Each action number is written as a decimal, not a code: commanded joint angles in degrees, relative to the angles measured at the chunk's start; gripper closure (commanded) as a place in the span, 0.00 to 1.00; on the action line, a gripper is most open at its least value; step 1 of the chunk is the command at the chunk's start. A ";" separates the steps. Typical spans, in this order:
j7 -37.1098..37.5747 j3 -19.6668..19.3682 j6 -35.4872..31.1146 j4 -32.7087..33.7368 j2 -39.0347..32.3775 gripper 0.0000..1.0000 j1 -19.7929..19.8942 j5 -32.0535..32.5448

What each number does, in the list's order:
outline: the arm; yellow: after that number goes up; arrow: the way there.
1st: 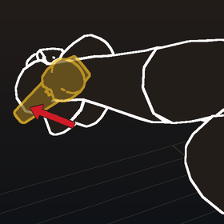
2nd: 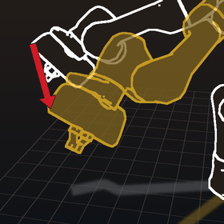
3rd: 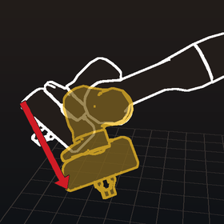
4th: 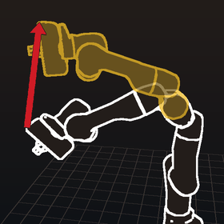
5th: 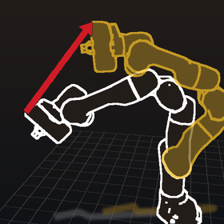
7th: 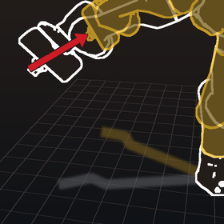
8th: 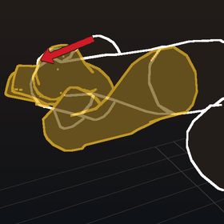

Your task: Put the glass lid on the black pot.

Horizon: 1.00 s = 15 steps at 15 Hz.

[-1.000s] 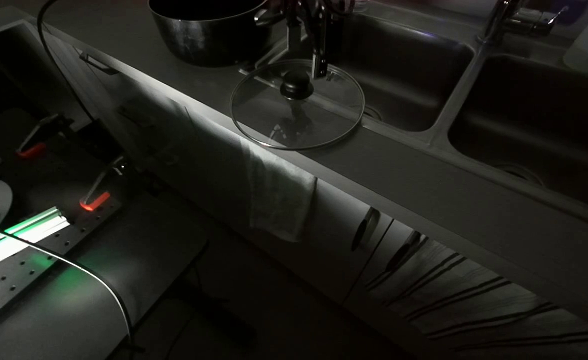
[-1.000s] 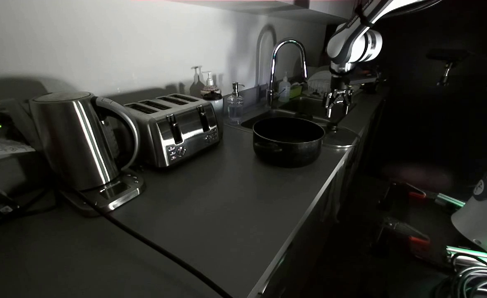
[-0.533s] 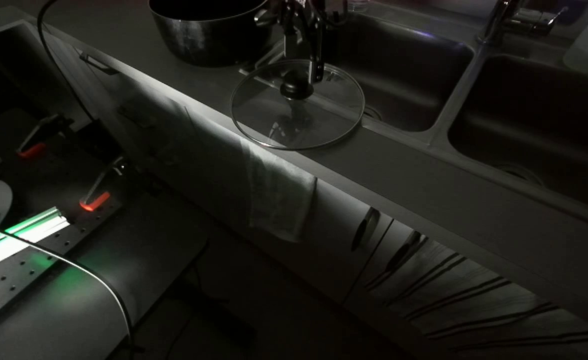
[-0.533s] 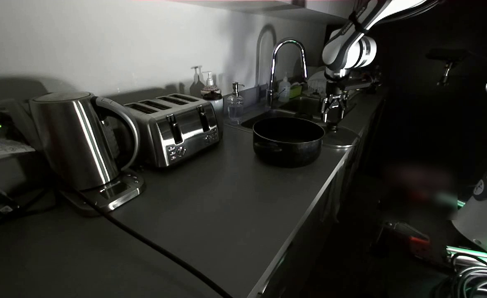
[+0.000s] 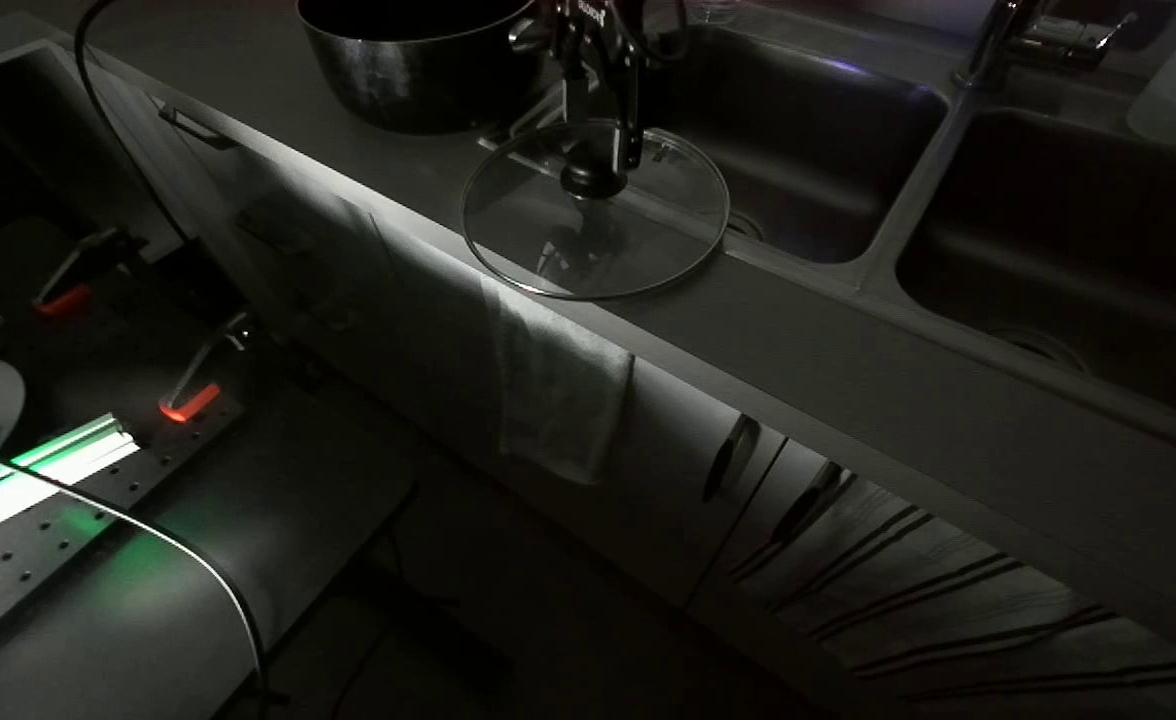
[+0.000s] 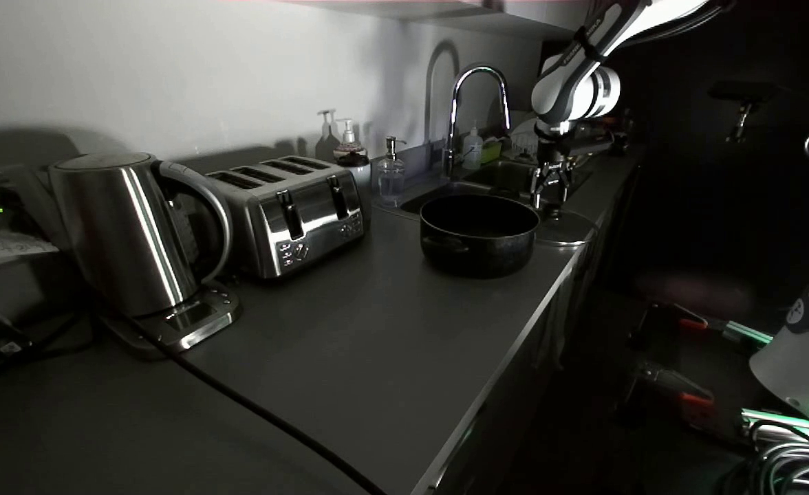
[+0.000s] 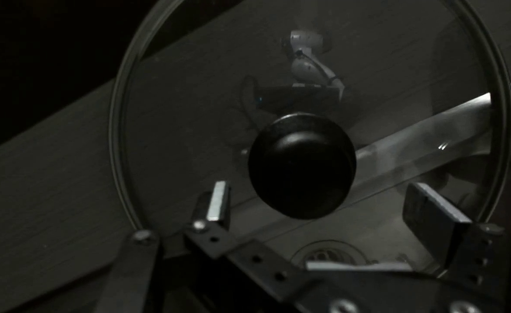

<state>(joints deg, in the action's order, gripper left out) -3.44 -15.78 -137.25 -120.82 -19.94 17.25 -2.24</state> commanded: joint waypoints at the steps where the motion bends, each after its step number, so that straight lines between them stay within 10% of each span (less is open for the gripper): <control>1: 1.41 0.00 -1.39 0.16 -0.98 0.00 -0.06 1.16; 10: 1.40 -0.06 -1.59 0.25 -1.90 0.00 -0.03 1.30; 11: 1.35 -0.05 -1.60 0.25 -1.87 0.25 -0.01 1.27; 15: 1.28 -0.03 -1.73 0.21 -1.77 0.47 0.02 1.22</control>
<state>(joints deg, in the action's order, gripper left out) -3.43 -15.78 -137.70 -120.81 -21.40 17.28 -2.21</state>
